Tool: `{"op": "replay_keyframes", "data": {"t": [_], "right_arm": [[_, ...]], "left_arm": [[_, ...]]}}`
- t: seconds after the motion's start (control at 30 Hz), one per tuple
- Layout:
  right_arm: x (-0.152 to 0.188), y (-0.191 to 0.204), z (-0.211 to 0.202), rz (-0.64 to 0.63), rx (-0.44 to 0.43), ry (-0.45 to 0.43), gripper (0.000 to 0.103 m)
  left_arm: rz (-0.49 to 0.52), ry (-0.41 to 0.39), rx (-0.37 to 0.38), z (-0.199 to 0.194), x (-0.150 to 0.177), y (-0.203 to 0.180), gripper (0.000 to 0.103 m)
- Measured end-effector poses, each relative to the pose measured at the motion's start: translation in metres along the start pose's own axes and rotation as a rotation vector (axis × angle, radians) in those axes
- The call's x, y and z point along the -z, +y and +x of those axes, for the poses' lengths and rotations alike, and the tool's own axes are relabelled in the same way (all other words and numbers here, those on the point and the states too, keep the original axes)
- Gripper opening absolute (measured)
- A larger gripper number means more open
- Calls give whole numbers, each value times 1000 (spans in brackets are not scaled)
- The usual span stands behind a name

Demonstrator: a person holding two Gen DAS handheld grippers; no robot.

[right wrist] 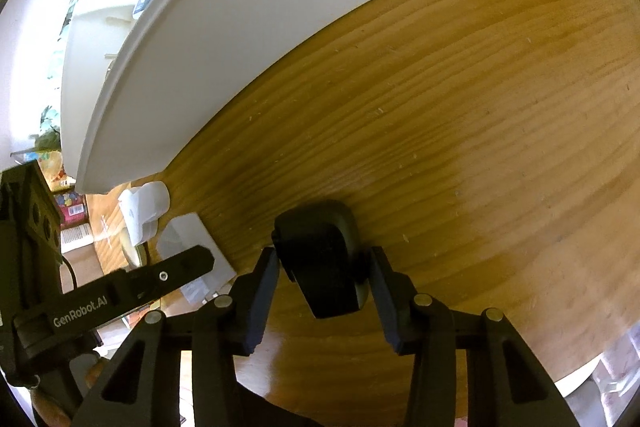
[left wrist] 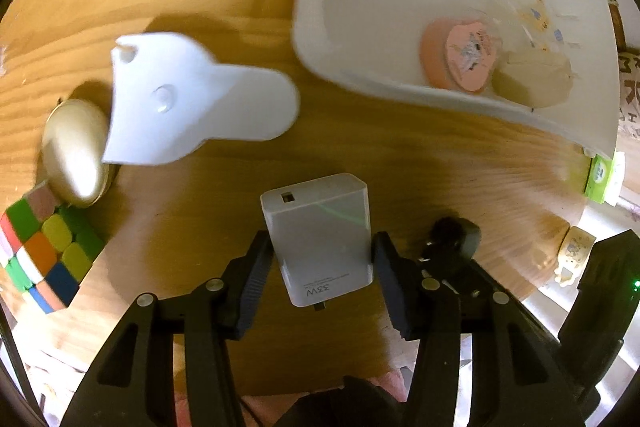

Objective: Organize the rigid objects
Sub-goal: 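Close the left tool on the white charger while the right tool grips the black adapter, then lift the white charger and black adapter off the desk with both tools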

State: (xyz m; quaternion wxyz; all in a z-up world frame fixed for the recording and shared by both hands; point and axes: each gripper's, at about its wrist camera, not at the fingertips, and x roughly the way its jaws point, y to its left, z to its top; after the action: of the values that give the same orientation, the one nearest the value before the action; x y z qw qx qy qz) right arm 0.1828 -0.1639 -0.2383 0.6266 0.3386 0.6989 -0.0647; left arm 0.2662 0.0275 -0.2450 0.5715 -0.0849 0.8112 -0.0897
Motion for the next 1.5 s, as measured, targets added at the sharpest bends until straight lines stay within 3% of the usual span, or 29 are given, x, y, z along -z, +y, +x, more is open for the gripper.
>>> {"op": "replay_keyframes", "data": {"t": [0.33, 0.67, 1.1, 1.5], "right_arm": [[10, 5, 0, -56, 4, -59, 43], [24, 0, 2, -40, -34, -107, 42], [53, -6, -5, -14, -62, -155, 42], [74, -1, -45, -39, -64, -298, 42]], "left_arm": [[-18, -19, -8, -5, 21, 13, 54], [27, -41, -17, -15, 40, 20, 54], [119, -77, -33, -27, 70, 28, 54], [234, -151, -87, -47, 83, 14, 54]]}}
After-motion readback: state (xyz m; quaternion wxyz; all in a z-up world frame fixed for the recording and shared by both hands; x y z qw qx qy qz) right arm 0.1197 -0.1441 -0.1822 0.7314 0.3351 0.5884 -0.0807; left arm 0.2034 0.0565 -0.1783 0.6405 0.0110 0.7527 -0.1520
